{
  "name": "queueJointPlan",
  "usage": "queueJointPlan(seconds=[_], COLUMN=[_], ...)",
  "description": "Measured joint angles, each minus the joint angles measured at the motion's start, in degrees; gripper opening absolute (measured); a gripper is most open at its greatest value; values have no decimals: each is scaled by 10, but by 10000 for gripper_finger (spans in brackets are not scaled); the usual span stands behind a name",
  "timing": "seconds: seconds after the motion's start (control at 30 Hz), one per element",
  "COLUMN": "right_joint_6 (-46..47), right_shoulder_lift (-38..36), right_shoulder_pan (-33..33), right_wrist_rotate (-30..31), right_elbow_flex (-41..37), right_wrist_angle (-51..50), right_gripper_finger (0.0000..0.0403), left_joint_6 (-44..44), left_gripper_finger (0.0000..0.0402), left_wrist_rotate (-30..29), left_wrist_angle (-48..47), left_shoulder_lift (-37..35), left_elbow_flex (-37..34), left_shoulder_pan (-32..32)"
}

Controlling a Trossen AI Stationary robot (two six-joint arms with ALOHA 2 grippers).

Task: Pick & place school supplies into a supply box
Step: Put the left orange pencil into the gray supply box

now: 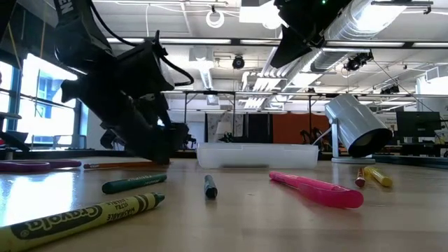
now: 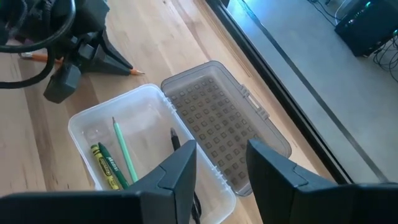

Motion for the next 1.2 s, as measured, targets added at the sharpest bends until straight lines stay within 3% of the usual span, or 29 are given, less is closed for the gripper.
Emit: queueJointPlan(seconds=[0.23, 0.4, 0.53, 0.8, 1.07, 1.2], right_joint_6=[10, 22, 29, 35, 34, 20], right_shoulder_lift=[0, 0, 0, 0, 0, 0], right_shoulder_pan=[0, 0, 0, 0, 0, 0], right_wrist_rotate=[0, 0, -1, -1, -19, -46], right_elbow_flex=[0, 0, 0, 0, 0, 0], right_wrist_angle=[0, 0, 0, -3, -3, -2], right_gripper_finger=[126, 126, 126, 126, 126, 126], left_joint_6=[88, 157, 214, 138, 123, 76], left_gripper_finger=[12, 12, 27, 68, 167, 204], left_wrist_rotate=[37, 38, 96, 127, 158, 132], left_wrist_angle=[-76, -66, -43, -140, -101, -91], left_shoulder_lift=[-117, -195, -230, -198, -114, -68], left_elbow_flex=[26, 30, 32, 24, 20, 22], left_shoulder_pan=[0, 7, 17, 21, 21, 20])
